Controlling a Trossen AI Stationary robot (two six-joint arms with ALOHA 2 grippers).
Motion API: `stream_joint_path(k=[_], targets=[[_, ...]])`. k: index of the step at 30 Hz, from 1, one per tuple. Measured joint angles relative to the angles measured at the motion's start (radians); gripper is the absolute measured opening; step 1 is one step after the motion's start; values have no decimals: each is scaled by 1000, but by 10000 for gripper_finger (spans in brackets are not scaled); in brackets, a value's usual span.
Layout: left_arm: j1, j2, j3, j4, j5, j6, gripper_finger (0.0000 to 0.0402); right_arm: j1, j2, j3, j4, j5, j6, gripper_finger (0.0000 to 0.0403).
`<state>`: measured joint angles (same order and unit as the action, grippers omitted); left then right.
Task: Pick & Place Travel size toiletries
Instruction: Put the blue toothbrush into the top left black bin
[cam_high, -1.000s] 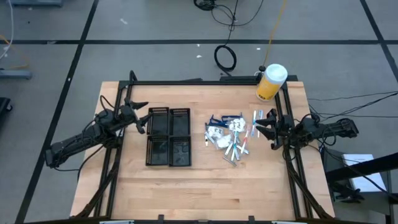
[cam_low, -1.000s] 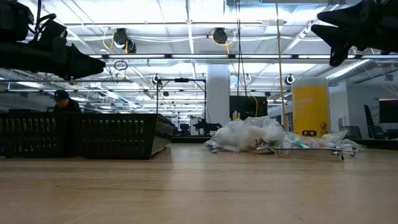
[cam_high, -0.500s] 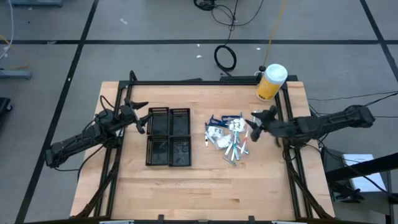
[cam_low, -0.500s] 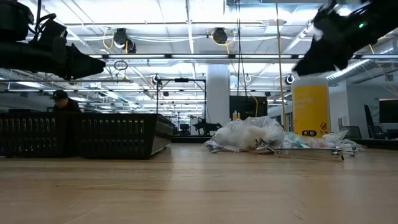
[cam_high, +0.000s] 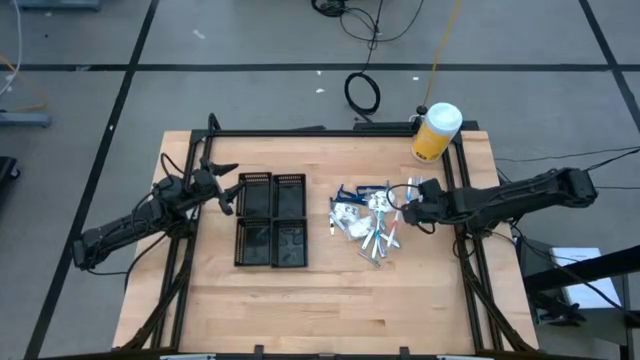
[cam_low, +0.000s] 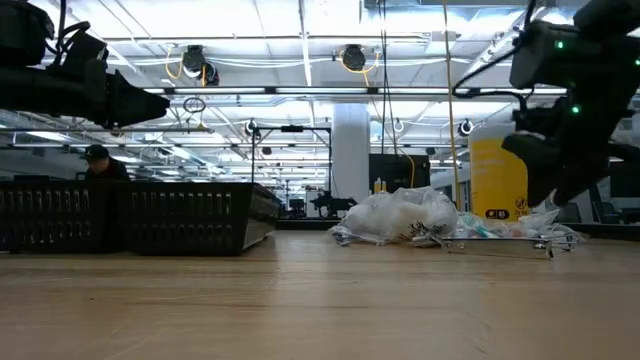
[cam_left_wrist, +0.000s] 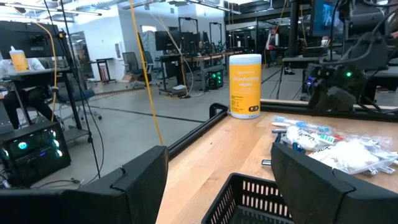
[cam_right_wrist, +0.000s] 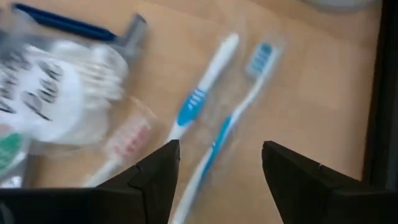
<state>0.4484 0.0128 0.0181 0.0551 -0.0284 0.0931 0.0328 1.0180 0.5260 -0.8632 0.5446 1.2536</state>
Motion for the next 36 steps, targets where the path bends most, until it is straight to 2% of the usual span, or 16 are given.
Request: stream_joint_path(k=[4,12,23,27,36], targets=[[0,0,0,0,0,0,274,-10,0,-64,49,-57,49,215],[0,0,0,0,0,0,273,-31,-2,-195,359,-95,-4,215],[0,0,0,0,0,0,274,-44,-2,-224,380,-87,-2,210],[0,0,0,0,0,0,273,-44,-2,-225,372,-89,-11,177],[0,0,0,0,0,0,274,-45,-1,-226,375,-80,-35,48]])
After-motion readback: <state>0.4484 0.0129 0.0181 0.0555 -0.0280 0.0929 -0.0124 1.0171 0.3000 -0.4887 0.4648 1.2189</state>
